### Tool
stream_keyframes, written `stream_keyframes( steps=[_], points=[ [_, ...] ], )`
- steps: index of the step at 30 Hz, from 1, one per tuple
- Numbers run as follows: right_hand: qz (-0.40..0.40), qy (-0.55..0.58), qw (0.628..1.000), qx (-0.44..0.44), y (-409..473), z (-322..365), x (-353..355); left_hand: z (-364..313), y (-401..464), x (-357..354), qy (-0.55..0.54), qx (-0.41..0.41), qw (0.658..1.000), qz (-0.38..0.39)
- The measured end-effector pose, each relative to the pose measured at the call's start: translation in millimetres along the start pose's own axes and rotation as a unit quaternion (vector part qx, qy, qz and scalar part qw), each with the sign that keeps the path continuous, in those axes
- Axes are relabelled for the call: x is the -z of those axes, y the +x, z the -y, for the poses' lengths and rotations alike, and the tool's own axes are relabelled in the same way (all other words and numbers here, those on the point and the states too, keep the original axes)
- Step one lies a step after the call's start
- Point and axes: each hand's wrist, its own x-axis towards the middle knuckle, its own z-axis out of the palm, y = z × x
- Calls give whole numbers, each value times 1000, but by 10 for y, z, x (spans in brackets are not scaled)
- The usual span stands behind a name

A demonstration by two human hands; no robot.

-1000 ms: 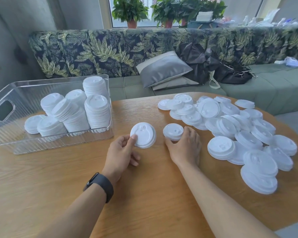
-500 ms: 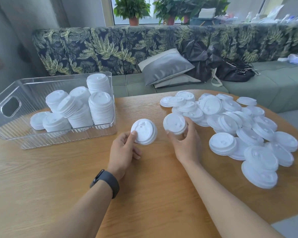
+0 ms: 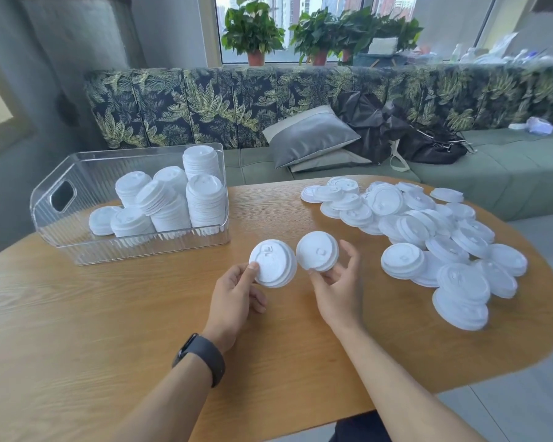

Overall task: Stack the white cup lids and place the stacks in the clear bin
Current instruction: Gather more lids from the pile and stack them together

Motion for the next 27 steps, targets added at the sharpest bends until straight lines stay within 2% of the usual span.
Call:
stream_keyframes(
  steps=[6,11,14,27],
  points=[
    [27,82,995,-55,-168,69,3,6,-279,60,-9,2,1000,-3],
    [55,60,995,-63,-275,114,-2,19,-420,100,-17,7,1000,-4],
    [41,64,993,-86,-282,112,-4,25,-471,125,-22,6,1000,0],
    [94,155,972,-148,-90,87,118,22,-464,156,-13,11,999,50]
  ],
)
